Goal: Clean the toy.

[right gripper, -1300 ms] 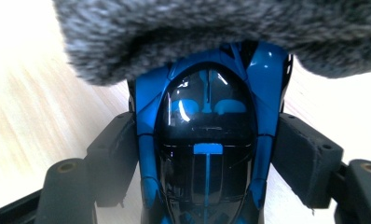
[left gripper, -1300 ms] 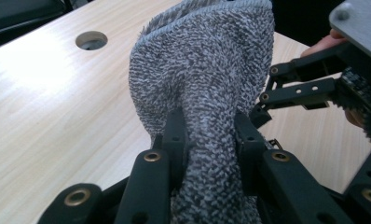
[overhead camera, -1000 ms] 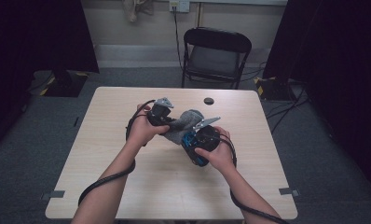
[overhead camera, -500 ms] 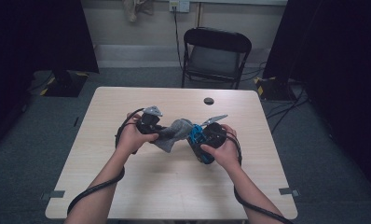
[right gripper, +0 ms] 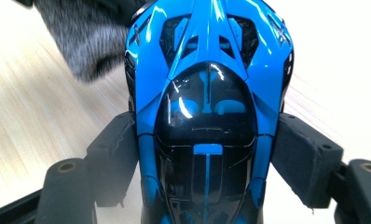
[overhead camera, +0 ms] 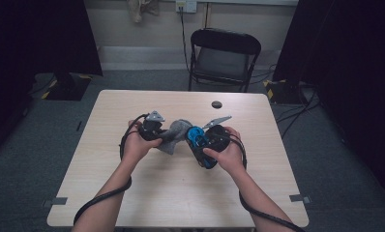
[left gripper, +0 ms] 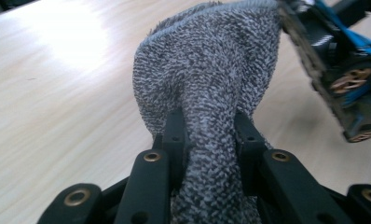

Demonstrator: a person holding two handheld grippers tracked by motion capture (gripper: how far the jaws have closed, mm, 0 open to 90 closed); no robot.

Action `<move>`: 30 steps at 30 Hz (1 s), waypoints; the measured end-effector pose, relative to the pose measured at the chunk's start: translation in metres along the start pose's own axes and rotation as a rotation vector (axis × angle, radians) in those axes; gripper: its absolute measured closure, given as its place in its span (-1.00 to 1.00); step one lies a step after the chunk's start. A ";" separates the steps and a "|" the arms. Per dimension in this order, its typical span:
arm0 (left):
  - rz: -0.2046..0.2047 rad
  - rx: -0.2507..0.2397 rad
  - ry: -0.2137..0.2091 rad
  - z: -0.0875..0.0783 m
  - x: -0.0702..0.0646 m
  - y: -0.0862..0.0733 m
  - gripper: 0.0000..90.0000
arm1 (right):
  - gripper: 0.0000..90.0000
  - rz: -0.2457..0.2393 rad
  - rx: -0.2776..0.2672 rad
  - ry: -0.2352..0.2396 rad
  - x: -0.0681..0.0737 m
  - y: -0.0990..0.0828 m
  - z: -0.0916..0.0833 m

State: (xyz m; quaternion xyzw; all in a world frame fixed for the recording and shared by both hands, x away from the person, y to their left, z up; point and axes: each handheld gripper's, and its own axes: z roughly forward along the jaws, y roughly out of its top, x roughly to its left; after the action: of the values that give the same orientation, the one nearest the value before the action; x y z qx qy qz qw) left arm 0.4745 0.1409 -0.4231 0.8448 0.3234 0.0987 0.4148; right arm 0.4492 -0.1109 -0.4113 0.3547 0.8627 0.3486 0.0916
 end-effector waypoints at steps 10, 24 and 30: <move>0.041 0.011 -0.087 0.013 -0.023 -0.001 0.60 | -0.40 0.025 -0.002 -0.022 -0.001 0.005 0.003; 0.090 0.054 -0.157 0.027 -0.042 -0.016 0.60 | -0.40 0.050 -0.014 -0.030 -0.005 0.009 0.001; 0.106 0.080 -0.179 0.031 -0.049 -0.022 0.60 | -0.40 0.065 -0.013 -0.034 -0.006 0.009 0.002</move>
State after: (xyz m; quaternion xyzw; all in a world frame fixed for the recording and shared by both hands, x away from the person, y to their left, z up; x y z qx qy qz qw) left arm 0.4402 0.1005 -0.4544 0.8820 0.2438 0.0317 0.4019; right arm 0.4596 -0.1089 -0.4073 0.3876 0.8469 0.3509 0.0971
